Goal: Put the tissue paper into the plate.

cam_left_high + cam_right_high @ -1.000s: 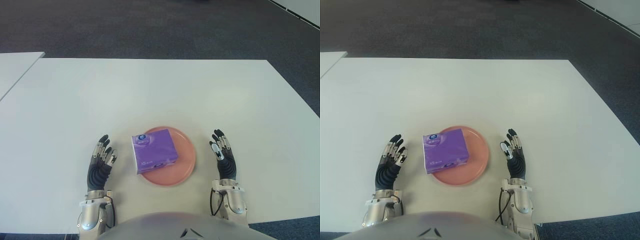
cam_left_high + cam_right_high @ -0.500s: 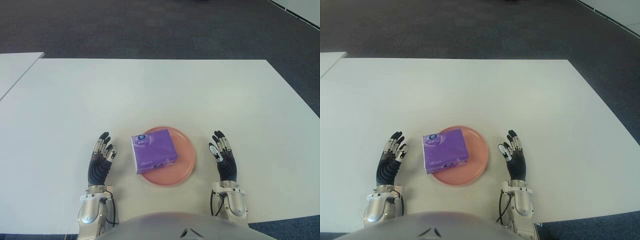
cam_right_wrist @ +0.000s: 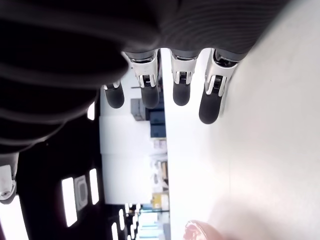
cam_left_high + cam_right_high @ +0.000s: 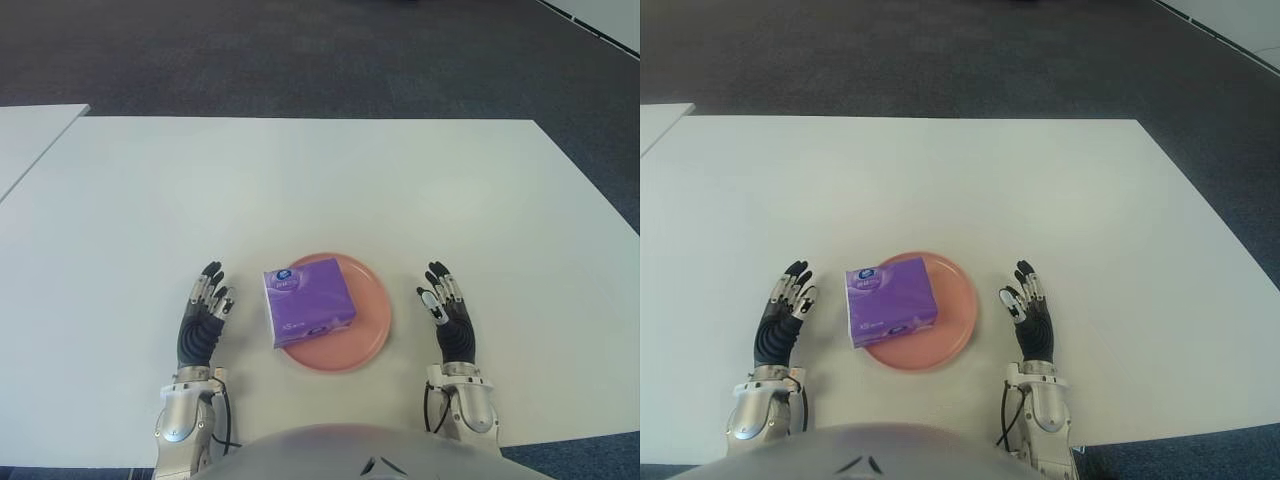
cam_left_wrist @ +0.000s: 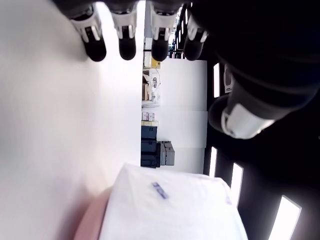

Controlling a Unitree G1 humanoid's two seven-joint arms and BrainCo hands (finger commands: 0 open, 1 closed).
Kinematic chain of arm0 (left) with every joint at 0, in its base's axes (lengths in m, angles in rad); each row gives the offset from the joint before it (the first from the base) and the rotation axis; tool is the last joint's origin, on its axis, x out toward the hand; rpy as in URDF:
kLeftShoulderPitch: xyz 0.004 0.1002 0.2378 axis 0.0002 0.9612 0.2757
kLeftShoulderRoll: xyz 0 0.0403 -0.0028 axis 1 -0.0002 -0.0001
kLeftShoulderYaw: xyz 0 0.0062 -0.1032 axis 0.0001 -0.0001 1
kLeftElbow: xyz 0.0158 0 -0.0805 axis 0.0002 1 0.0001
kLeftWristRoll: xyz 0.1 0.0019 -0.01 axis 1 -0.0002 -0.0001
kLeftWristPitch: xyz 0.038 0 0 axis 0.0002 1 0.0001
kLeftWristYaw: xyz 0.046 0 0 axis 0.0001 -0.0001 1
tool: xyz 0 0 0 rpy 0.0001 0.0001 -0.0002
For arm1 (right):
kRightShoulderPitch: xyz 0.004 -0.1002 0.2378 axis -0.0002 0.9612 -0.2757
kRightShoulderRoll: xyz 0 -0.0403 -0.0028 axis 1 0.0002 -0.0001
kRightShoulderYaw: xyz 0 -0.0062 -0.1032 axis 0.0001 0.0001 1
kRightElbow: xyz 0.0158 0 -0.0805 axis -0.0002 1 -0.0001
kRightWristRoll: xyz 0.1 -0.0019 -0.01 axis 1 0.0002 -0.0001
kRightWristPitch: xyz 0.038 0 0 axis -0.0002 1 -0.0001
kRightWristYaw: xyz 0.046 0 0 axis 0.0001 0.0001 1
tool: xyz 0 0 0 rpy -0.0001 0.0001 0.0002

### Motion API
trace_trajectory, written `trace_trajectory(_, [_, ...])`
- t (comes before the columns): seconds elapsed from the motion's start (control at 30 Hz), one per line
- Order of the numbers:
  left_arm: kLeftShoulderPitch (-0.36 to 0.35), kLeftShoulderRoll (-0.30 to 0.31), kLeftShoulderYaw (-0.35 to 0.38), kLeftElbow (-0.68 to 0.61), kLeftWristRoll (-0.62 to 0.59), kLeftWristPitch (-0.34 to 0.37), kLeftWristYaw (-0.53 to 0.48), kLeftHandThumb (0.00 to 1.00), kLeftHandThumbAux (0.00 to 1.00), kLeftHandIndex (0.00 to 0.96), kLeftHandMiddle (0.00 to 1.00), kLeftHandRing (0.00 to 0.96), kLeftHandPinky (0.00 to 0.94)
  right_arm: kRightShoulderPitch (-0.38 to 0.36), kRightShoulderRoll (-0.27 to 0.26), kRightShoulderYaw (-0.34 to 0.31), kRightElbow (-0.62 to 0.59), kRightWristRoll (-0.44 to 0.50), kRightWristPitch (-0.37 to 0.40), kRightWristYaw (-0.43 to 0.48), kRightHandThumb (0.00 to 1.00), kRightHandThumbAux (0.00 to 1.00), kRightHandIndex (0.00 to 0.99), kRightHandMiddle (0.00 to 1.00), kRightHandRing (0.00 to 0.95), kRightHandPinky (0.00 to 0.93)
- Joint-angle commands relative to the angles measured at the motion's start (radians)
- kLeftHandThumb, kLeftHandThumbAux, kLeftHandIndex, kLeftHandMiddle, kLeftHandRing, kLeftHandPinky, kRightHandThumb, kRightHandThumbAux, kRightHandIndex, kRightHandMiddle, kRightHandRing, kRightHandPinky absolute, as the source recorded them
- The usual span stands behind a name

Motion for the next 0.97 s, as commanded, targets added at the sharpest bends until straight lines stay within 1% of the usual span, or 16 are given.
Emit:
trace_trajectory(0.03, [0.02, -0.01, -0.02, -0.023, 0.019, 0.037, 0.007, 0.185, 0.549, 0.088, 0.061, 0.055, 0.082, 0.026, -0.001, -0.002, 0.017, -0.005, 0.064, -0.006, 0.153, 0.443, 0.0, 0.0, 0.0, 0.0])
trace_trajectory(0.27, [0.051, -0.024, -0.048, -0.075, 0.038, 0.109, 0.022, 0.164, 0.553, 0.083, 0.06, 0.051, 0.063, 0.03, -0.012, -0.012, 0.008, -0.003, 0.07, -0.004, 0.151, 0.449, 0.0, 0.0, 0.0, 0.0])
trace_trajectory(0.43, [0.068, -0.034, -0.057, -0.097, 0.033, 0.137, 0.023, 0.153, 0.553, 0.077, 0.049, 0.038, 0.047, 0.032, -0.015, -0.014, 0.013, 0.006, 0.062, 0.001, 0.148, 0.451, 0.0, 0.0, 0.0, 0.0])
trace_trajectory(0.6, [0.084, -0.043, -0.064, -0.106, 0.02, 0.142, 0.016, 0.142, 0.549, 0.083, 0.04, 0.024, 0.044, 0.031, -0.018, -0.018, 0.023, 0.014, 0.047, 0.007, 0.143, 0.454, 0.0, 0.0, 0.0, 0.0])
trace_trajectory(0.67, [0.09, -0.047, -0.068, -0.109, 0.031, 0.15, 0.025, 0.144, 0.543, 0.084, 0.038, 0.025, 0.053, 0.03, -0.021, -0.017, 0.035, 0.01, 0.03, 0.012, 0.14, 0.452, 0.0, 0.0, 0.0, 0.0])
trace_trajectory(0.8, [0.088, -0.045, -0.063, -0.116, 0.03, 0.16, 0.03, 0.149, 0.536, 0.08, 0.034, 0.021, 0.046, 0.028, -0.025, -0.016, 0.051, 0.003, 0.009, 0.015, 0.134, 0.443, 0.0, 0.0, 0.0, 0.0])
trace_trajectory(0.97, [0.088, -0.038, -0.059, -0.112, 0.034, 0.154, 0.027, 0.143, 0.544, 0.064, 0.027, 0.015, 0.039, 0.021, -0.023, -0.016, 0.065, -0.004, 0.005, 0.007, 0.133, 0.442, 0.0, 0.0, 0.0, 0.0])
